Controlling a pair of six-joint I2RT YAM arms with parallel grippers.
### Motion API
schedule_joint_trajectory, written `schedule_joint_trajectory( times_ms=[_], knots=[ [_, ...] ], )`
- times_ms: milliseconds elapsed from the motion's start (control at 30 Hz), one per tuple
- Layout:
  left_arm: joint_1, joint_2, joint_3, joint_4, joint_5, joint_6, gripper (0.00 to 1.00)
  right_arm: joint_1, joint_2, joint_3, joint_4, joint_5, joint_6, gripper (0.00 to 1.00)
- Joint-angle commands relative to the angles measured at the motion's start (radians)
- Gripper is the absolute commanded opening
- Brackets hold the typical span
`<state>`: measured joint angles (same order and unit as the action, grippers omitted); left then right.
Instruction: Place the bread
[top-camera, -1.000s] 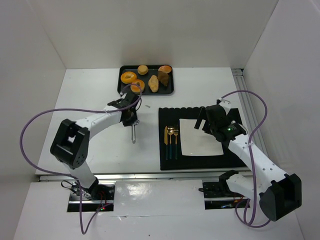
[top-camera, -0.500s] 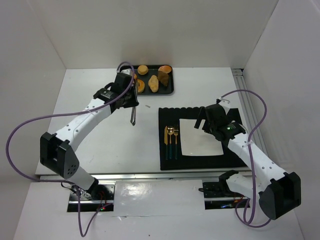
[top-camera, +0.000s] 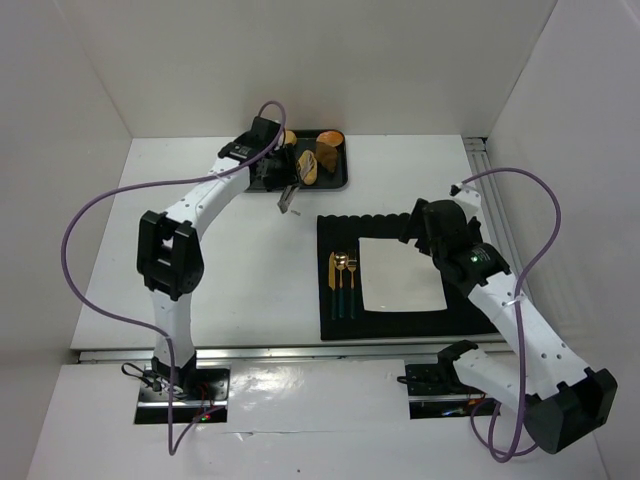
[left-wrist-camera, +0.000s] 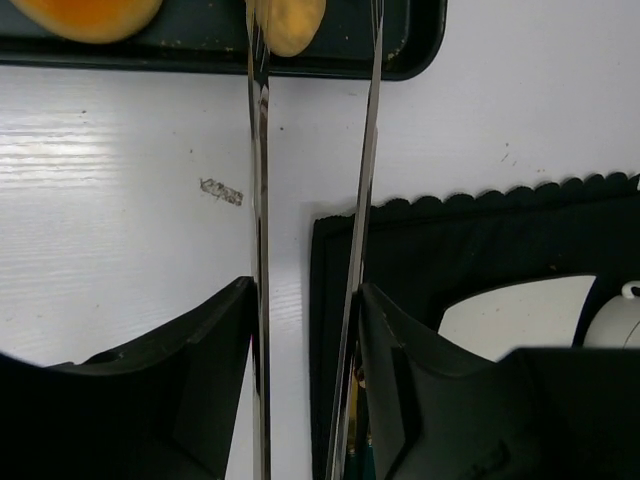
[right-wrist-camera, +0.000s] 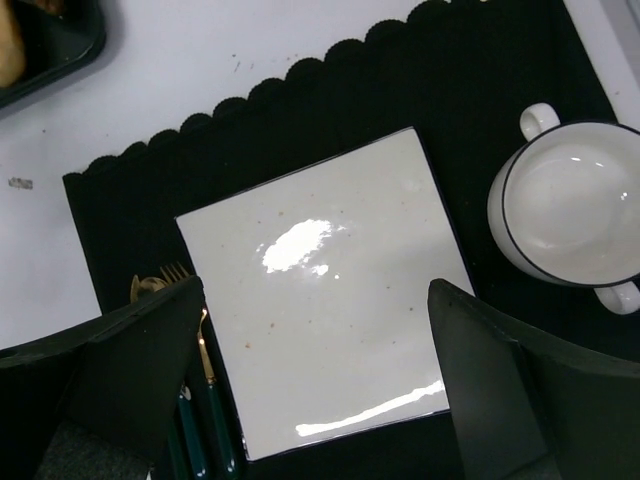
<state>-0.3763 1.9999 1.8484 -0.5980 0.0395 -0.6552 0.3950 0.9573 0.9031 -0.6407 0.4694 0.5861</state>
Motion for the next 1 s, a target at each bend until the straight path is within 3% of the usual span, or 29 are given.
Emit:
schedule_joint_trajectory(
  times_ms=[0, 67, 200, 567, 967],
  knots=[
    [0.026, 0.029, 0.075, 0.024, 0.088, -0.029, 0.58, 0.007, -0.012, 0.052, -0.06, 0.064, -0.006, 1.0],
    [0.037, 0.052, 0.1, 0.024, 0.097, -0.04, 0.58, 0.007, -0.012, 0.053, -0.06, 0.074, -0.006, 1.0],
    [0.057, 0.1, 0.158, 0.015, 0.097, -0.061, 0.68, 0.007, -0.012, 0.053, -0.06, 0.074, -0.006, 1.0],
    [0.077, 0.126, 0.156, 0.03, 0.076, -0.103, 0.67, 0.007, 0.017, 0.043, -0.051, 0.055, -0.006, 1.0],
    [0.129, 0.247, 0.219, 0.064, 0.243, -0.144, 0.61, 0.007, 0.028, 0.043, -0.051, 0.055, -0.006, 1.0]
  ],
)
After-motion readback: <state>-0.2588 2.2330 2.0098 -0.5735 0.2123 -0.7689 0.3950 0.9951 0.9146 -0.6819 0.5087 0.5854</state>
